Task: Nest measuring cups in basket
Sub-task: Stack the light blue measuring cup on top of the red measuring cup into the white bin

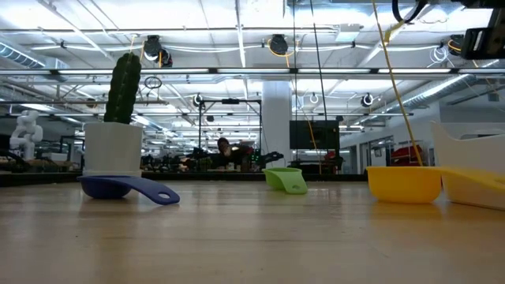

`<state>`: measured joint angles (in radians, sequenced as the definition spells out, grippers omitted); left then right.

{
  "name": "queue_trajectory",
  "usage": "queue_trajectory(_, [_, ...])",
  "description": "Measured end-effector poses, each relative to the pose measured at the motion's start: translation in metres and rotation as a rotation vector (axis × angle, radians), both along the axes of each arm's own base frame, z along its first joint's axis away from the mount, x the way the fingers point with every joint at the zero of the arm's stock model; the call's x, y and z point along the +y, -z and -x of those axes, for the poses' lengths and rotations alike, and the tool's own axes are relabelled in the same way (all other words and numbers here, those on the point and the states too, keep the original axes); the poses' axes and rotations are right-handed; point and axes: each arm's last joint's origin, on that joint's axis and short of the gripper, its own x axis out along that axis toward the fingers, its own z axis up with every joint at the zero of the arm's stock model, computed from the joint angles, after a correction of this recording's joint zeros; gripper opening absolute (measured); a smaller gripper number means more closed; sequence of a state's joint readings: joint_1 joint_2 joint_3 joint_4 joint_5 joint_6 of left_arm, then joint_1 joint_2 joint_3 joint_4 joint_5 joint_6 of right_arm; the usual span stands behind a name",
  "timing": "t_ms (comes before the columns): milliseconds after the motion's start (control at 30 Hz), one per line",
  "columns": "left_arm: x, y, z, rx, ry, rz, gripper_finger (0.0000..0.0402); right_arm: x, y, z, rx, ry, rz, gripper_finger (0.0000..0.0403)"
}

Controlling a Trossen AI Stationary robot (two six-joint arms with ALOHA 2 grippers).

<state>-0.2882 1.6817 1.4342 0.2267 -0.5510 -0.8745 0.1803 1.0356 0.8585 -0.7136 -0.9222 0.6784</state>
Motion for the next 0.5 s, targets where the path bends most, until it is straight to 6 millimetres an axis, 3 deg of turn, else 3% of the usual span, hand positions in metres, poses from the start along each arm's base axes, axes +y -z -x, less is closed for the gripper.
queue_trajectory(133, [0.000,-0.001,0.000,-0.015,0.000,0.005,0.0163,-0.009,-0.003,0.005,-0.025,0.028,-0.035,0.0002])
queue_trajectory(500, [0.000,-0.002,0.000,-0.025,0.001,0.033,0.0163,-0.016,0.035,0.013,-0.075,0.201,-0.250,0.0001])
